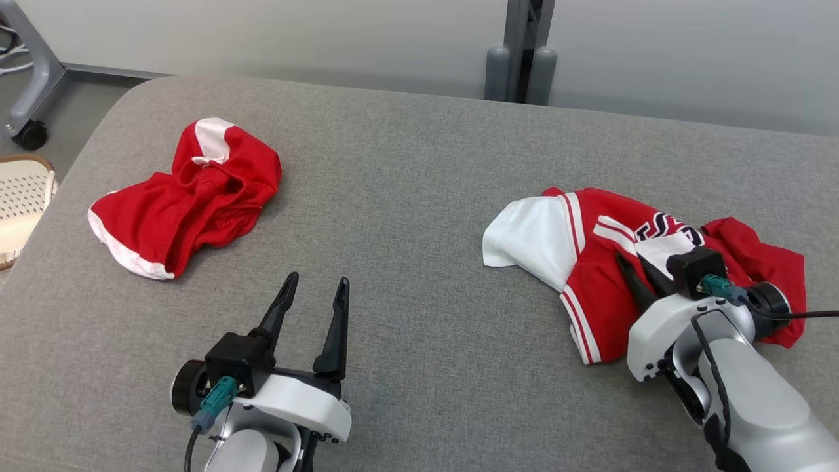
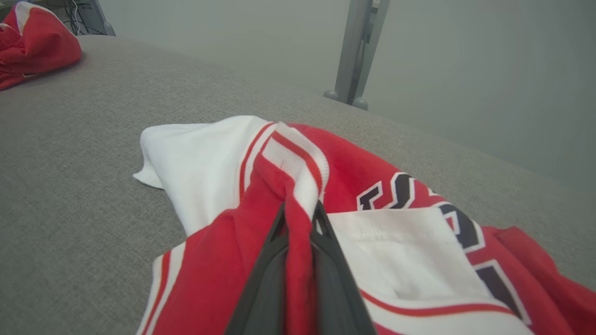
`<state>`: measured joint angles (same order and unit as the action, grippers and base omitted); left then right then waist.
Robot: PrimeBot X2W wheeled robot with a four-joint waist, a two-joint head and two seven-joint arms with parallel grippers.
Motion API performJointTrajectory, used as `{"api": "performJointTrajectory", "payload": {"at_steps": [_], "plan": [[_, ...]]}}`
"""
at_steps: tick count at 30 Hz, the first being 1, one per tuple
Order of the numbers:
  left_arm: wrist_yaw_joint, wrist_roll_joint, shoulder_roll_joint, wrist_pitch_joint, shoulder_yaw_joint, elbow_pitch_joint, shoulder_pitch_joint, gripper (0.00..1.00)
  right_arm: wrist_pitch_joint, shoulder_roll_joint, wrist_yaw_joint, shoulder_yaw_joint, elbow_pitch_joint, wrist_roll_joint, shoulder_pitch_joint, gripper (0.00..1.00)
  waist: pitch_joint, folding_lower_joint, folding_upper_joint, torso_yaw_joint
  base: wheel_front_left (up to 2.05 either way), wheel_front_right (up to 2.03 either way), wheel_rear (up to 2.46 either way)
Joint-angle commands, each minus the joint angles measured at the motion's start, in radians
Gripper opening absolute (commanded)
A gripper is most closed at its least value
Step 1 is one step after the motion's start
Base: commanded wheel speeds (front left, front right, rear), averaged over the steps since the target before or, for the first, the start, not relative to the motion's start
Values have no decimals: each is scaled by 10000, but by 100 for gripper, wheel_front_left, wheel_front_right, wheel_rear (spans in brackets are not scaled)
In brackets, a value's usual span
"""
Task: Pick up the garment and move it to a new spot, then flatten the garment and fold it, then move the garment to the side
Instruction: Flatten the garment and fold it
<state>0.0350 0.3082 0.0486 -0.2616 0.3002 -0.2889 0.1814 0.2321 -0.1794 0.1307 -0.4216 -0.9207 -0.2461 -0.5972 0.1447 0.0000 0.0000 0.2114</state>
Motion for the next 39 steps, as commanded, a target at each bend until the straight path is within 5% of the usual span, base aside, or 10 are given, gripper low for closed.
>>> {"api": "performJointTrajectory", "payload": {"at_steps": [1, 19, 25, 28, 39], "plan": [[12, 7, 33, -33, -21, -17, 108, 100, 120, -5, 2, 21, 6, -58, -149, 0, -35, 0, 0, -28, 0, 0, 0], [-89, 279, 32, -33, 262, -281, -321, 100, 352, 540, 2, -1537, 4343, -1303, -1736, 0, -1006, 0, 0, 106, 0, 0, 0], [-119, 306, 32, -33, 258, -304, -470, 100, 337, 750, 0, -694, 5649, -2759, -2470, 0, -1173, 0, 0, 178, 0, 0, 0], [-103, 297, 34, -33, 216, -294, -537, 100, 338, 771, 5, -6, 5386, -3180, -2336, 0, -1222, 0, 0, 135, 0, 0, 0], [-111, 282, 32, -33, 214, -268, -361, 100, 338, -764, 3, 1753, 2998, -2692, -719, 0, -864, 0, 0, -268, 0, 0, 0]]}}
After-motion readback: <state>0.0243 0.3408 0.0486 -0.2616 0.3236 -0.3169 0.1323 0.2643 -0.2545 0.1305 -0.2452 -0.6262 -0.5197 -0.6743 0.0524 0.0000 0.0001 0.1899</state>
